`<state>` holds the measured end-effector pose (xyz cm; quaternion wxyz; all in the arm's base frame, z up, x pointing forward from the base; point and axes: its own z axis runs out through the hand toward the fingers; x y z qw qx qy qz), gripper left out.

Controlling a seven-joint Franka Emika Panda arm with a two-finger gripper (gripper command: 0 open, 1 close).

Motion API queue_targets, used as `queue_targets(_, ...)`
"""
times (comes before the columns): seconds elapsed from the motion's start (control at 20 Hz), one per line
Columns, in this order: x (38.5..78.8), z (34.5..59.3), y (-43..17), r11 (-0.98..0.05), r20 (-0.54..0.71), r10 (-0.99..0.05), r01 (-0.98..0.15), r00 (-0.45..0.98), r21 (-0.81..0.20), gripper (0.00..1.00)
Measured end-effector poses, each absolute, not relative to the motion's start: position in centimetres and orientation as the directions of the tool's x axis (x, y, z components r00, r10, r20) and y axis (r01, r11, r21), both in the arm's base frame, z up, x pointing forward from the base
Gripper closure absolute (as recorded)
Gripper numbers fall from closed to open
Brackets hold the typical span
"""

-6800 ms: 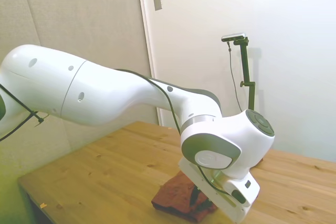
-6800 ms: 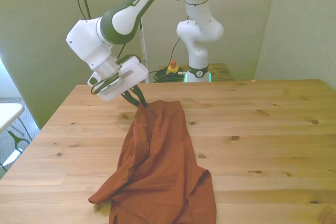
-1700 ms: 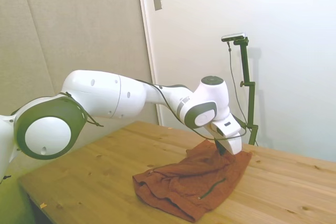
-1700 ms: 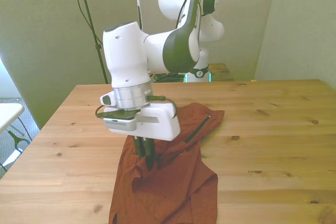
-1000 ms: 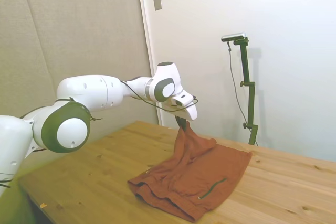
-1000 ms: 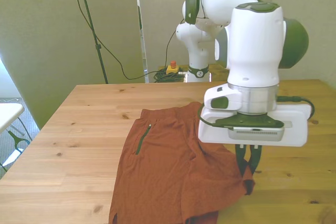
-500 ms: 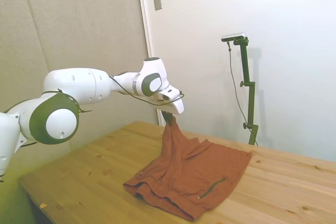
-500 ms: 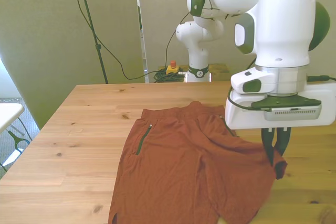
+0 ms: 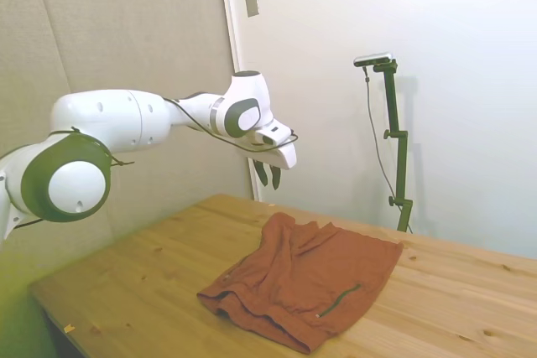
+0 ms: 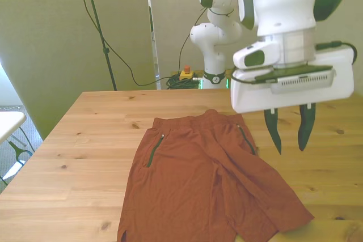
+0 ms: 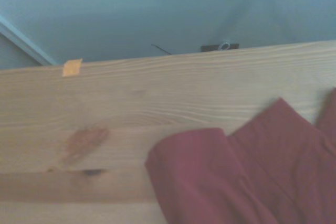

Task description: Unfold the shorts

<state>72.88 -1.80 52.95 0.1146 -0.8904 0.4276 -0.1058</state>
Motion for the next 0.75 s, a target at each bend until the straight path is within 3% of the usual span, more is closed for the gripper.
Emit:
queue_targets(0.3, 67.0, 50.2, -8.5, -0.598, 0.110, -0.801, -0.794, 0.589, -0.108, 0.00)
queue_targets(0.55, 60.3, 53.2, -6.5, -0.695, 0.112, -0.719, -0.710, 0.686, -0.108, 0.00)
queue_targets(0.75, 53.4, 55.6, -5.4, -0.713, 0.104, -0.701, -0.689, 0.705, -0.128, 0.00)
